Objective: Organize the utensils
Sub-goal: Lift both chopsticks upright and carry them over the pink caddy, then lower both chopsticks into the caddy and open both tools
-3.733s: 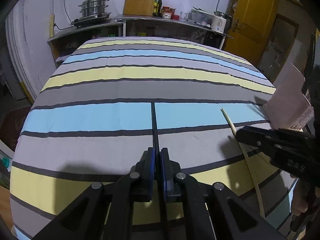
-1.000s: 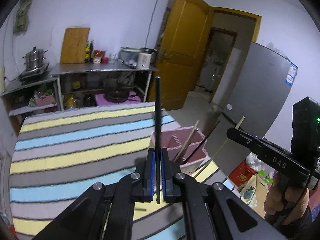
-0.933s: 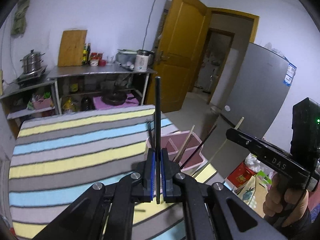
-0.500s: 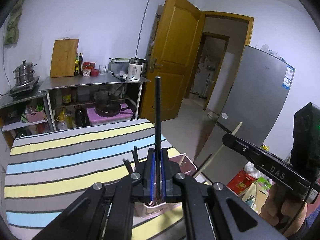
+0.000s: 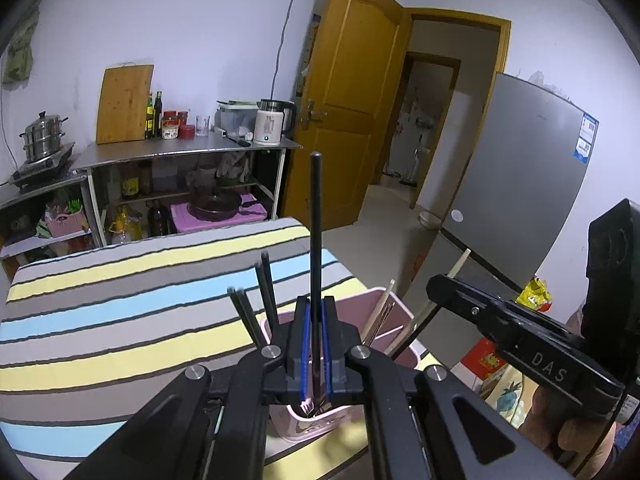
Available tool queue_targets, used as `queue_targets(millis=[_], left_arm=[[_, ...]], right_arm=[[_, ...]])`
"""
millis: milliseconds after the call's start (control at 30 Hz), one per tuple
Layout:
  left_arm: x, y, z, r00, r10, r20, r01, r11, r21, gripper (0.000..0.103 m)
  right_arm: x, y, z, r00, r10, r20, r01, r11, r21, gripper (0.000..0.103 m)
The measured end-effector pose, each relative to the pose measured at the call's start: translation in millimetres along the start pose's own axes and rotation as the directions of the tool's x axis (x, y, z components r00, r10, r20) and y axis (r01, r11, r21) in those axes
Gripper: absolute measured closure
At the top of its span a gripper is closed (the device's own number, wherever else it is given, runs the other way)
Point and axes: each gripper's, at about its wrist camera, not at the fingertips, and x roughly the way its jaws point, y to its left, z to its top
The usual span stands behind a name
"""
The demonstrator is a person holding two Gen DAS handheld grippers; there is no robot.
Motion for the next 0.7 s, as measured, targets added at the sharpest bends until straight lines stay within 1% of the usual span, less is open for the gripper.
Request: queue_targets(millis=[367,533,700], left_arm=[[20,7,-23,0.999,-0.002,-0.047,0.001,1.0,-0.006,0.098],[21,11,-30,0.998,-0.006,-0.056,0.004,1.0,-0.023,0.098],[15,14,-30,0.999,-0.01,-0.052,0.008,1.0,-0.03,0.098]], right_arm=[[20,0,-21,0.999,-0.005,-0.046,0.004,1.0,-0.02,0.097],[22,2,-25,0.999,-0.008,-0.052,0.007,1.0,-0.026,0.097],[24,3,-28,0.996,-0.012,-0.083,0.01,0.999,-0.032,0.096]])
